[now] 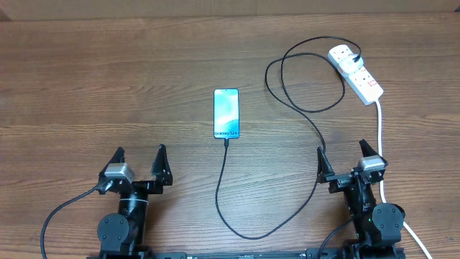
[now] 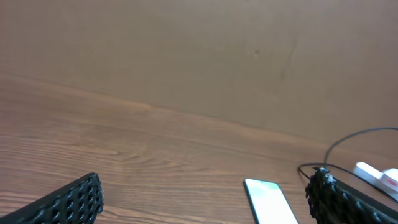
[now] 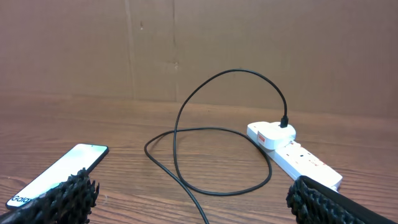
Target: Plug charger to phone and switch on socket
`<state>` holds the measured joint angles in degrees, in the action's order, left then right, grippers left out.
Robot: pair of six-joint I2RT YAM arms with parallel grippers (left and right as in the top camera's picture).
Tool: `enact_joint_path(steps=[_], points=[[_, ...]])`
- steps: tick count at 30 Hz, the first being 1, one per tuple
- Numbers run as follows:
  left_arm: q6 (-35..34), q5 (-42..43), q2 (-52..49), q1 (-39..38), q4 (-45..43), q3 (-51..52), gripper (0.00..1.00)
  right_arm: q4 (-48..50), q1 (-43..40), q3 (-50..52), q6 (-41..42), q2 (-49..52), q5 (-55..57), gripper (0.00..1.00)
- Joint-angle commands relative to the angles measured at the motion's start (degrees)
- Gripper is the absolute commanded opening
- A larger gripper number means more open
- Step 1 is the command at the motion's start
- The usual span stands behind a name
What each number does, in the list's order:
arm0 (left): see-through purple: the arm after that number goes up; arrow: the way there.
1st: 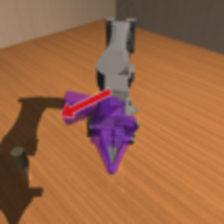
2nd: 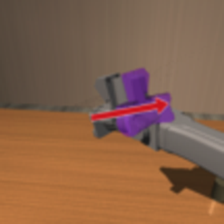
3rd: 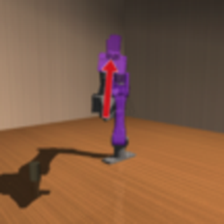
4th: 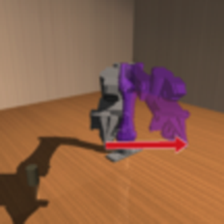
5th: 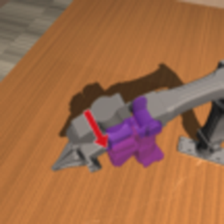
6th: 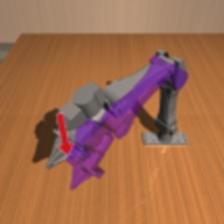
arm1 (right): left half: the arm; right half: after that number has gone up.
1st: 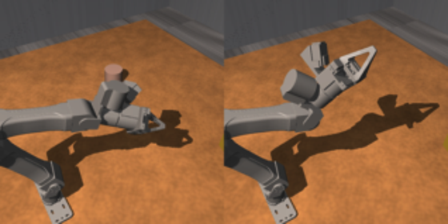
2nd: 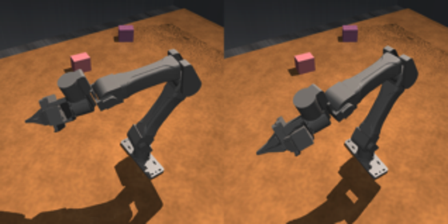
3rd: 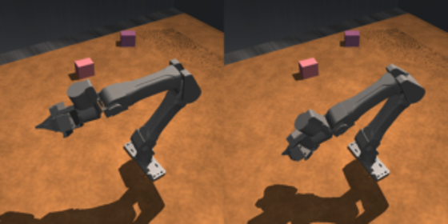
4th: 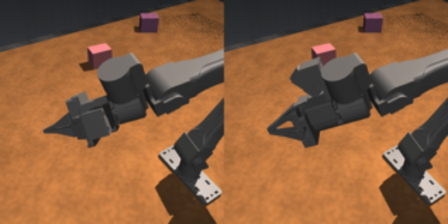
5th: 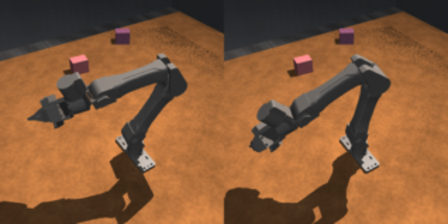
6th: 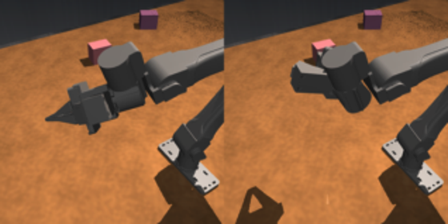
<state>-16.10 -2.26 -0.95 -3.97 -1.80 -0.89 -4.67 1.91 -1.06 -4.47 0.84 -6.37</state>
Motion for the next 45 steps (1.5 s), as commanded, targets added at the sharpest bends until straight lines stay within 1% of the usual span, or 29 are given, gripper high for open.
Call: enact_joint_path(steps=[1, 4, 6, 9, 11, 16, 22, 25, 27, 45], points=[[0.7, -4.6, 0.8, 0.6, -0.4, 0.6, 1.0, 0.2, 0.3, 0.6, -0.1, -0.7, 0.7, 1.0], [0.7, -7.1, 0.8, 0.7, -0.2, 0.6, 1.0, 0.2, 0.3, 0.6, -0.1, -0.7, 0.7, 1.0], [1.2, -7.4, 0.8, 0.9, 0.9, 0.6, 1.0, 0.2, 0.3, 0.6, -0.1, -0.7, 0.7, 1.0], [1.4, -7.1, 0.8, 1.8, 5.8, 0.6, 1.0, 0.2, 0.3, 0.6, -0.1, -0.7, 0.7, 1.0], [3.4, -5.1, 0.8, 2.3, 5.5, 0.6, 1.0, 0.2, 0.3, 0.6, -0.1, -0.7, 0.7, 1.0], [7.9, -3.7, 0.8, 2.5, 5.9, 0.6, 1.0, 0.2, 0.3, 0.6, -0.1, -0.7, 0.7, 1.0], [9.3, -3.5, 0.8, 2.5, 5.9, 0.6, 1.0, 0.2, 0.3, 0.6, -0.1, -0.7, 0.7, 1.0], [12.9, -2.1, 0.8, 2.5, 6.1, 0.6, 1.0, 0.3, 0.3, 0.6, -0.1, -0.7, 0.7, 1.0], [13.9, -2.1, 0.8, 2.5, 6.1, 0.5, 1.0, 0.2, 0.3, 0.6, -0.1, -0.7, 0.7, 1.0], [14.0, -2.2, 0.7, 2.5, 5.9, 0.6, 1.0, 0.2, 0.3, 0.6, -0.1, -0.7, 0.7, 1.0]])
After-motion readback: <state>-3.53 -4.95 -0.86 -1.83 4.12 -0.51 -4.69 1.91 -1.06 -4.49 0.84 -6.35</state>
